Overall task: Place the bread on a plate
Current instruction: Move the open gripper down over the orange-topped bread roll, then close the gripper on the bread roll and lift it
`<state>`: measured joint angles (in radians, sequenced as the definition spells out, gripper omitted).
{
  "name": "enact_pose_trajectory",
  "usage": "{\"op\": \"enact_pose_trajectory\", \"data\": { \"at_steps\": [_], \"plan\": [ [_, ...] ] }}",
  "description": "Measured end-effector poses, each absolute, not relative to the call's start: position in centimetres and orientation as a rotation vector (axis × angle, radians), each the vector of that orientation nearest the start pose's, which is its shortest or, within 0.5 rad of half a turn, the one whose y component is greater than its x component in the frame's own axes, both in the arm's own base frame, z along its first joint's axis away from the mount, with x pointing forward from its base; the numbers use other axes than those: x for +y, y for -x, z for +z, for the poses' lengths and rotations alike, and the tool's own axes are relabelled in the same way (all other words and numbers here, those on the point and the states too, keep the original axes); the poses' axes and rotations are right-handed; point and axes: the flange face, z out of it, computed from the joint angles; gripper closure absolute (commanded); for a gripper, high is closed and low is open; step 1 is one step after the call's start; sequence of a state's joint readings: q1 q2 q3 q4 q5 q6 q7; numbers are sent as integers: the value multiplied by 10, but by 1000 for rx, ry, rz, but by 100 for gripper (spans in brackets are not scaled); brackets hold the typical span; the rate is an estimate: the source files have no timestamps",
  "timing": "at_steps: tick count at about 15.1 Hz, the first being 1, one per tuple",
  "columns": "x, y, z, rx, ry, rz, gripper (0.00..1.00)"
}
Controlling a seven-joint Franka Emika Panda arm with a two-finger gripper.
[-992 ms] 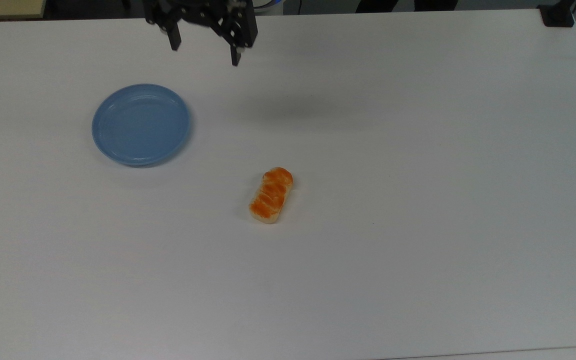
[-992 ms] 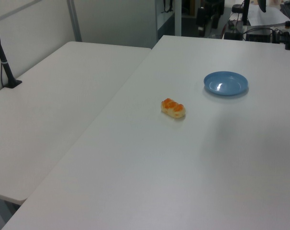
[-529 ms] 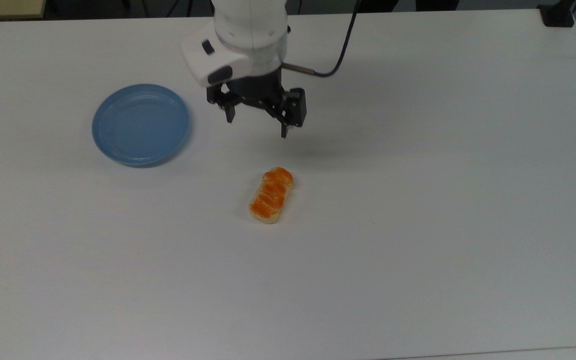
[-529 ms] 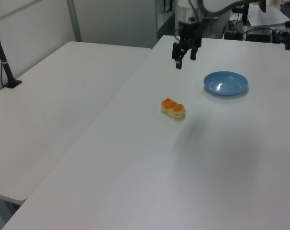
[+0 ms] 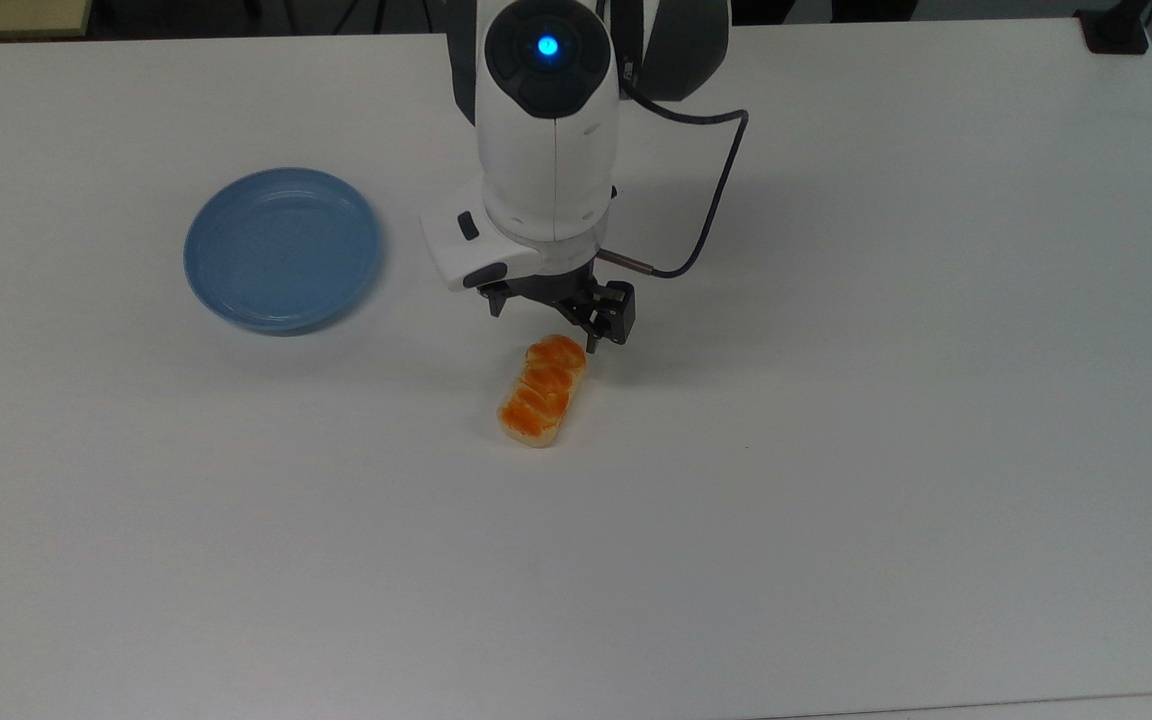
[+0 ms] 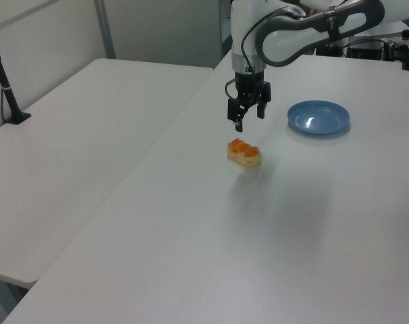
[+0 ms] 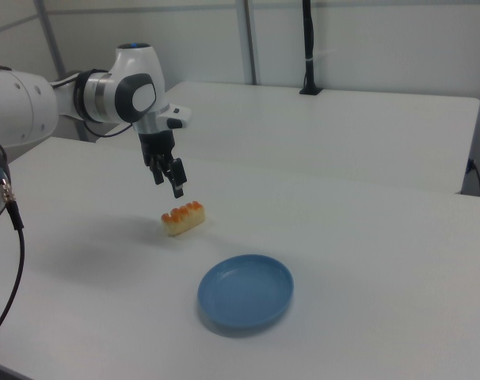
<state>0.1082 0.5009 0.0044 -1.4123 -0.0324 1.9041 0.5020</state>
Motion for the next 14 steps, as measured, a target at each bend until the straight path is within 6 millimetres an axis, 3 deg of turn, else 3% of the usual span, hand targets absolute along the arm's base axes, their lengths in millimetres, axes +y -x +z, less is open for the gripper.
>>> {"op": "enact_pose_trajectory", "data": {
  "at_steps": [4, 10, 14],
  "plan": [
    [77, -703, 392, 581, 3142, -26, 0],
    [72, -712, 336, 595, 3224, -13, 0],
    [73, -715, 331, 642, 3206, -45, 0]
  ]
}}
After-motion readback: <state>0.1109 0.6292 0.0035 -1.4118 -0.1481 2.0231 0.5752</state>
